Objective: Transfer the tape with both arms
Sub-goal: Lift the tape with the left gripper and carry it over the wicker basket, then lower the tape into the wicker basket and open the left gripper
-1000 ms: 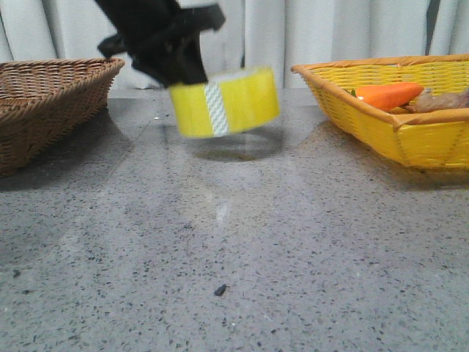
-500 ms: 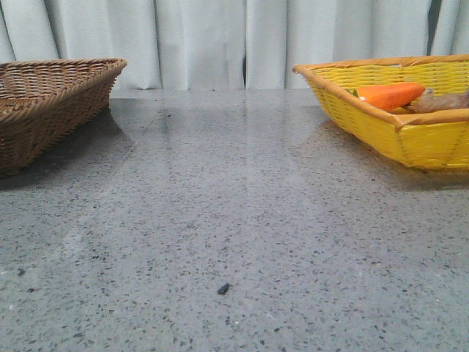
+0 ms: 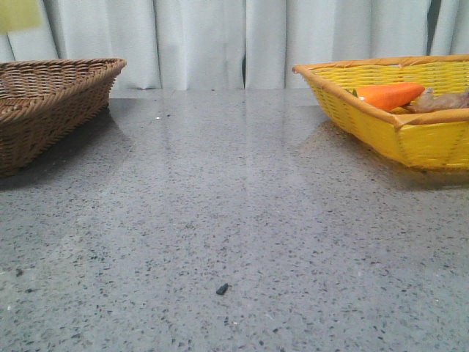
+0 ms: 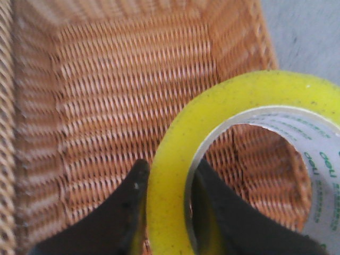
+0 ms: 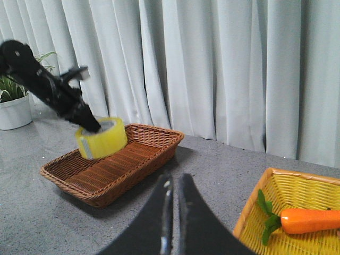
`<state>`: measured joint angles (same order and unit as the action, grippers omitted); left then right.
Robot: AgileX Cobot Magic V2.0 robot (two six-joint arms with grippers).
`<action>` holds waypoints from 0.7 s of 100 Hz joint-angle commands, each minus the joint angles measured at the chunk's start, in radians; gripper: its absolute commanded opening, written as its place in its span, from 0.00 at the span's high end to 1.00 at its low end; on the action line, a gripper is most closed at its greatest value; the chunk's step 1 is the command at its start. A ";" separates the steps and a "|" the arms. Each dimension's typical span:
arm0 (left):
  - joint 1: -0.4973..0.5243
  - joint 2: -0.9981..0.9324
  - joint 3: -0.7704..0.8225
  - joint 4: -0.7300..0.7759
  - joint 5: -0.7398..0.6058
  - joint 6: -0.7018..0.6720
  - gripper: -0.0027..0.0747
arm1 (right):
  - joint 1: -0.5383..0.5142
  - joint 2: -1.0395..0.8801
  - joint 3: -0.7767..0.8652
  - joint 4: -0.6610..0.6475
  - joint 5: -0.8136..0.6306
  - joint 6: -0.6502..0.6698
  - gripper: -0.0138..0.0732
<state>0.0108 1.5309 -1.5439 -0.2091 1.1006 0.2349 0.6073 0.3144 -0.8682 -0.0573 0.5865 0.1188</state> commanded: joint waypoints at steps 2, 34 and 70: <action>0.000 -0.039 0.059 -0.034 -0.147 -0.017 0.99 | -0.002 0.015 -0.021 0.010 -0.077 -0.003 0.92; 0.000 -0.039 0.104 -0.034 -0.190 -0.066 0.53 | -0.002 0.015 -0.021 0.082 -0.077 -0.003 0.92; -0.073 -0.295 0.153 -0.184 -0.380 -0.056 0.51 | -0.002 0.013 -0.021 0.093 0.086 -0.017 0.92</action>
<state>-0.0106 1.3894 -1.3959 -0.3128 0.8802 0.1812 0.6073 0.3144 -0.8682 0.0484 0.7001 0.1188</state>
